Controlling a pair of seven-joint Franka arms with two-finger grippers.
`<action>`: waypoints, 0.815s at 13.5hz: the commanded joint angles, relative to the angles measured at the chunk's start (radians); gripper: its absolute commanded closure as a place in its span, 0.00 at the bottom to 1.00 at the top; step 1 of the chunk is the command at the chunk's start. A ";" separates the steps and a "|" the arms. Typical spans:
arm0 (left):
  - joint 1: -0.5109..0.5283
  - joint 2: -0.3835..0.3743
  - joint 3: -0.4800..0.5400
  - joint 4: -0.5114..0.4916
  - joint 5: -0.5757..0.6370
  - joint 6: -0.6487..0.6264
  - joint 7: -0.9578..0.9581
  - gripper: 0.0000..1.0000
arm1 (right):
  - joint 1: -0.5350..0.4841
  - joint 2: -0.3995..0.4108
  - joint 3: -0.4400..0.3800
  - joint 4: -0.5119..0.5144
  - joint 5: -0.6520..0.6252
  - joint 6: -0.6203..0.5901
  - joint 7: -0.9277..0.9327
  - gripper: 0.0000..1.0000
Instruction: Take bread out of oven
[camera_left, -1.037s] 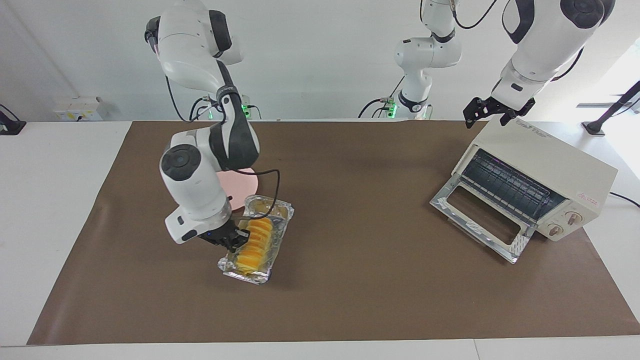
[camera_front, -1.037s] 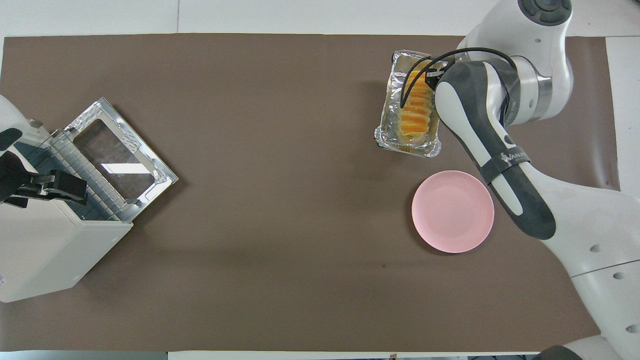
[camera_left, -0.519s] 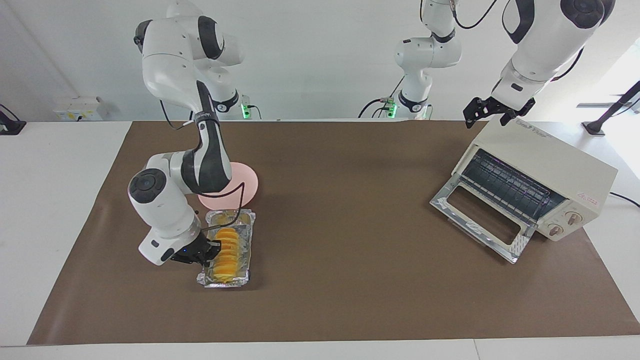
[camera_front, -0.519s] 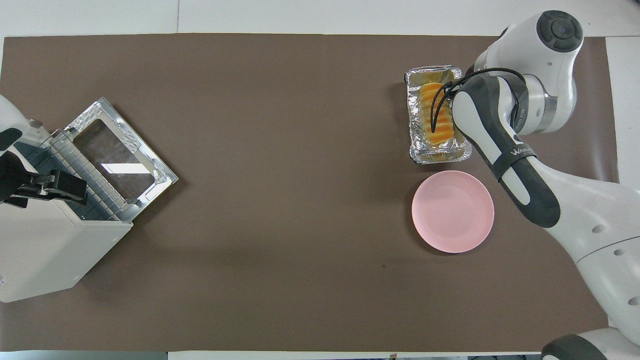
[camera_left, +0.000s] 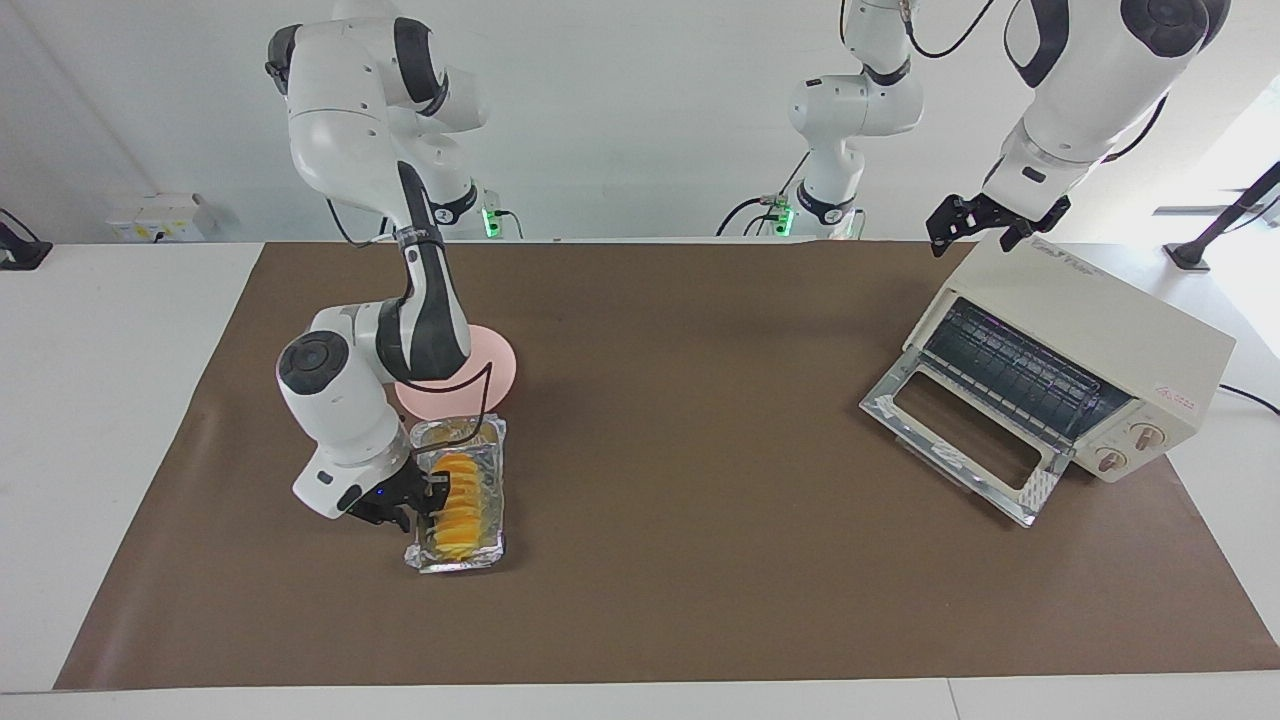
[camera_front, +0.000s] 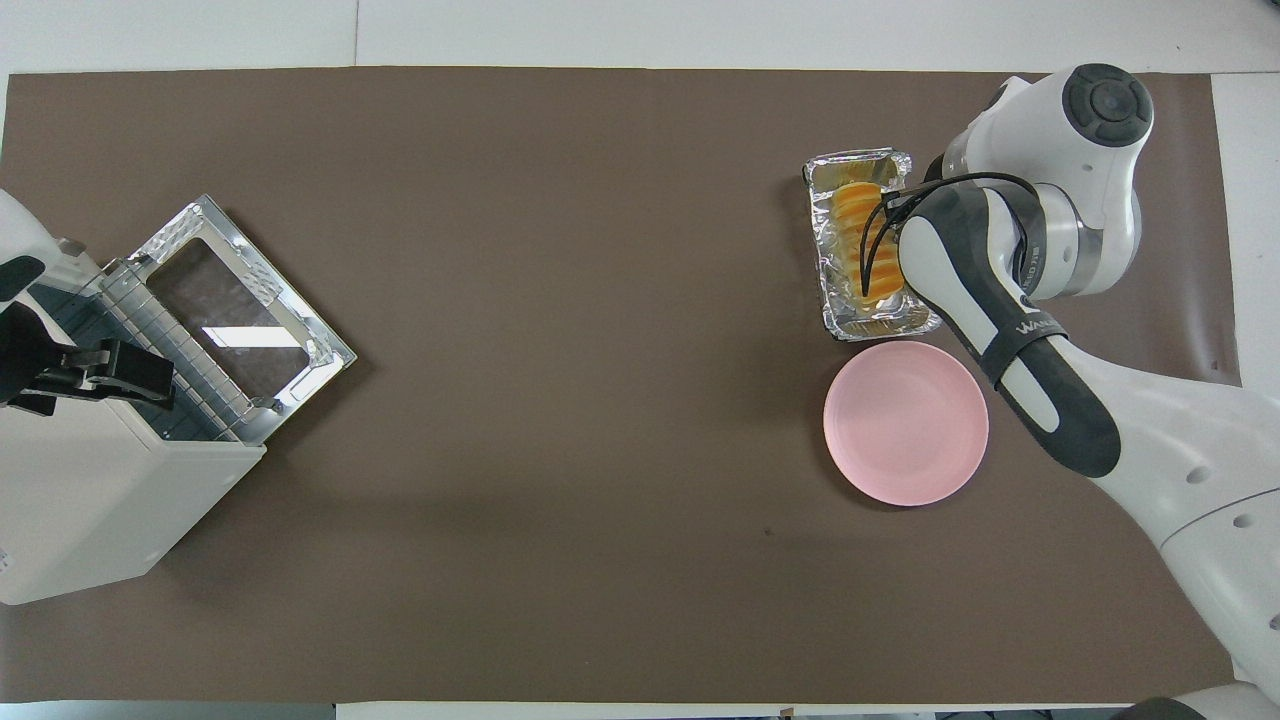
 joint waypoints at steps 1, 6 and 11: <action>0.010 -0.017 -0.005 -0.011 -0.012 0.013 0.005 0.00 | -0.001 -0.029 0.007 0.092 0.004 -0.172 0.014 0.00; 0.010 -0.017 -0.005 -0.011 -0.012 0.013 0.005 0.00 | 0.046 -0.026 0.007 0.065 -0.013 -0.110 0.102 0.03; 0.012 -0.015 -0.005 -0.011 -0.012 0.013 0.005 0.00 | 0.086 -0.030 0.004 -0.025 -0.060 -0.015 0.139 0.19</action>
